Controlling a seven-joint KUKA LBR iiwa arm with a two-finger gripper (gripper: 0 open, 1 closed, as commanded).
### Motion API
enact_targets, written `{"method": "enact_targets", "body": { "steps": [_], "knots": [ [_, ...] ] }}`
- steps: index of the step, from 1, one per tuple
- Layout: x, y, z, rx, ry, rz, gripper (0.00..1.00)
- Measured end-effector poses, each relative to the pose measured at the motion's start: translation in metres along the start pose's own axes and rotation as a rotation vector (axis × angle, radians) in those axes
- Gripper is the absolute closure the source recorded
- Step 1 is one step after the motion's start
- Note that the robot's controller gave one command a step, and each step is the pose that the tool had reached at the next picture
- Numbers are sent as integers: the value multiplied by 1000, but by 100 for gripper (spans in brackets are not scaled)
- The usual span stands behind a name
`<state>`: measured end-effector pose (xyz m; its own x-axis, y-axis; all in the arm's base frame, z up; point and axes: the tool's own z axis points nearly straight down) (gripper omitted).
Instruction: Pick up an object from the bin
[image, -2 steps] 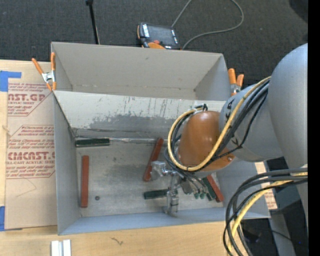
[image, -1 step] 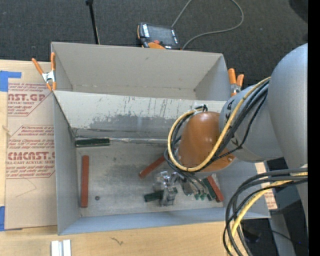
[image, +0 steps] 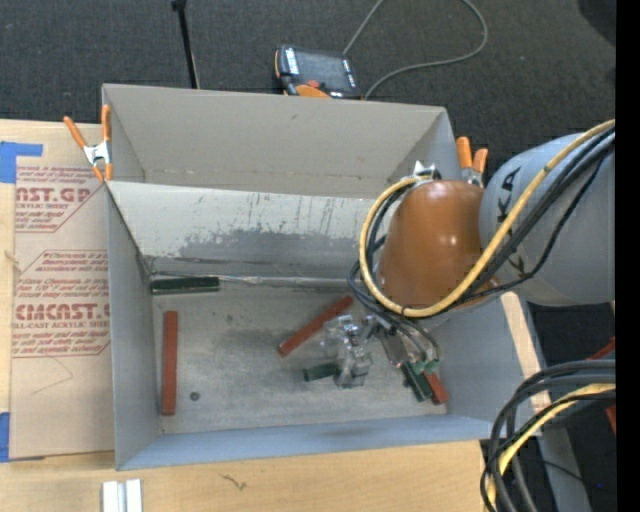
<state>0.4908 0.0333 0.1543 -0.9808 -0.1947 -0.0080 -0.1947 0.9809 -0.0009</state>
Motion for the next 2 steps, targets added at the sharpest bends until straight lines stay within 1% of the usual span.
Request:
{"method": "enact_targets", "body": {
  "steps": [1,2],
  "knots": [
    [-1,1,-29,0,4,-1,100],
    [-2,1,-35,-1,6,-1,100]
  ]
}}
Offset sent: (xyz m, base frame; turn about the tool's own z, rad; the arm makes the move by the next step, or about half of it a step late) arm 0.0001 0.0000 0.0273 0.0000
